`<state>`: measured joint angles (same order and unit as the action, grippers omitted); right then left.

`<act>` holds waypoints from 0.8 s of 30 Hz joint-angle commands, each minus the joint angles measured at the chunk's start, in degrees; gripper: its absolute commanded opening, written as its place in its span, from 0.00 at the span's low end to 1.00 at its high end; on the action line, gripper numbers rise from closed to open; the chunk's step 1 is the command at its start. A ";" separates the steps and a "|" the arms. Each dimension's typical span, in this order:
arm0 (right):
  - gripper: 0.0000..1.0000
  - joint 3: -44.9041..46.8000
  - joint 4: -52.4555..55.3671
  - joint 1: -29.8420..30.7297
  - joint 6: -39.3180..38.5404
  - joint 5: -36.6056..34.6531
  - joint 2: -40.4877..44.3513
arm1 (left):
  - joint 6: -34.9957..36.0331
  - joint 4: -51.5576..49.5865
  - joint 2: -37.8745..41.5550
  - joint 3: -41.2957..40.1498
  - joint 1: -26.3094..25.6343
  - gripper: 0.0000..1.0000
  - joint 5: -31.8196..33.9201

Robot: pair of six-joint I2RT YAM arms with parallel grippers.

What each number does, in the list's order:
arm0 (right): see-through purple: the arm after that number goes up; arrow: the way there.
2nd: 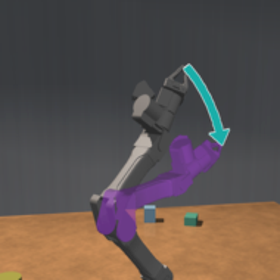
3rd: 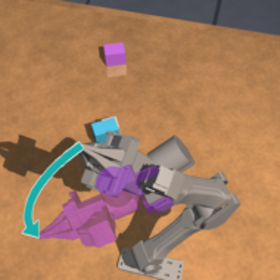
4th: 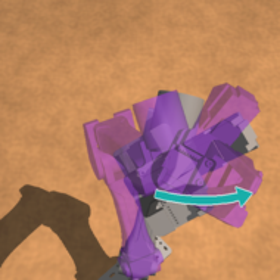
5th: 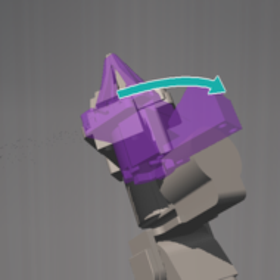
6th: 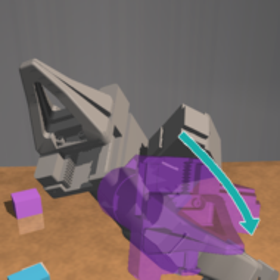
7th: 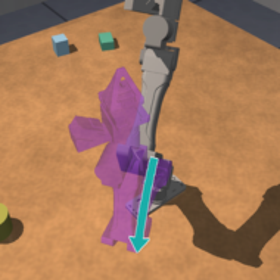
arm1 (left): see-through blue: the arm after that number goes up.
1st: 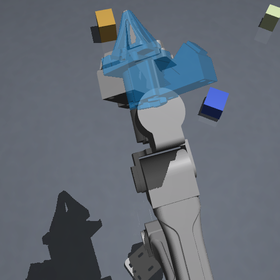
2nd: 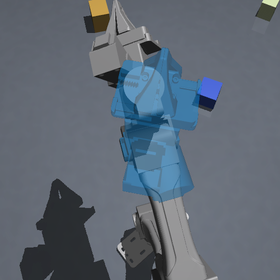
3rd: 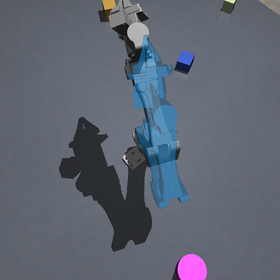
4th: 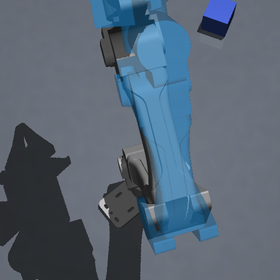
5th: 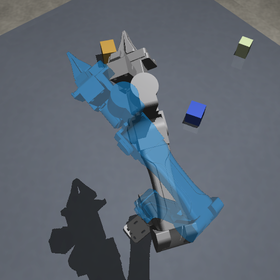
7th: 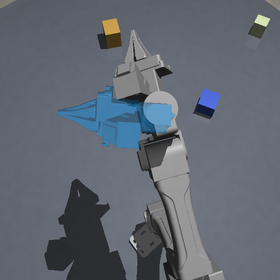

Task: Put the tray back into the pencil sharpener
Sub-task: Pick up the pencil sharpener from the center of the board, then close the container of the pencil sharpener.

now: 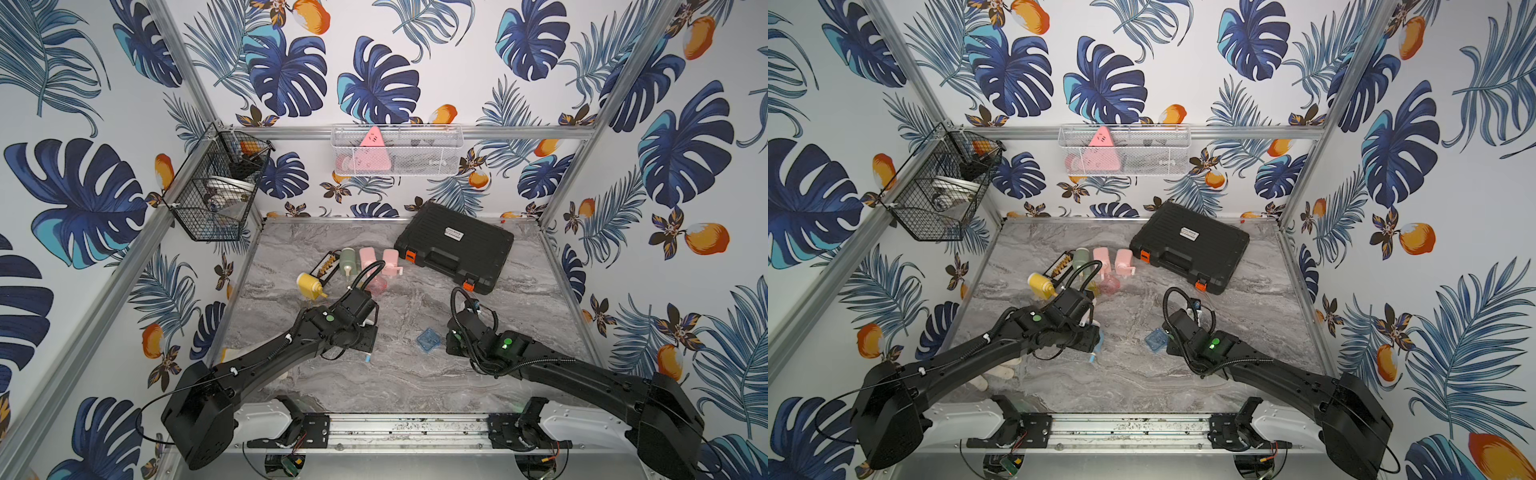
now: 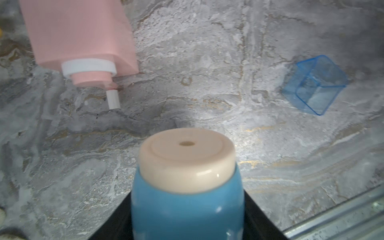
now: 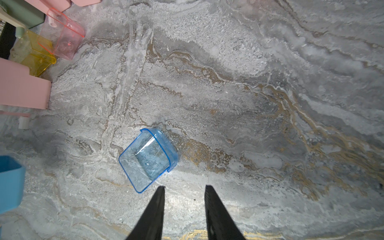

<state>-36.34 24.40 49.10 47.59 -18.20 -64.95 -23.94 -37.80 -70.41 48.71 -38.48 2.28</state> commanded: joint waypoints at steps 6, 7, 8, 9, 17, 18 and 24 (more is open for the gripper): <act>0.37 1.68 -3.53 -4.78 1.45 6.32 1.78 | 10.31 8.40 3.92 -0.19 -1.07 0.37 -5.04; 0.37 1.79 -3.34 -5.36 1.46 6.73 2.10 | 11.72 8.98 3.88 0.01 -1.07 0.37 -5.12; 0.37 1.83 -3.21 -5.85 1.32 6.93 2.33 | 12.71 9.44 3.75 0.41 -1.07 0.38 -4.64; 0.37 1.86 -2.93 -6.26 1.21 7.08 2.57 | 13.95 9.86 3.42 0.77 -1.09 0.38 -4.00; 0.37 2.15 -0.98 -8.22 0.50 7.19 4.13 | 29.01 14.42 1.30 1.65 -1.07 0.40 -9.84; 0.37 2.19 -0.79 -8.39 0.51 7.21 4.33 | 31.25 14.31 1.03 1.65 -1.09 0.40 -10.34; 0.37 2.41 -0.31 -9.35 -0.17 7.61 4.38 | 43.24 11.01 -0.07 2.01 -1.07 0.41 -13.45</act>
<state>-34.00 23.03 40.05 47.94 -10.98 -60.64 9.96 -26.28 -70.28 50.02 -39.53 -8.01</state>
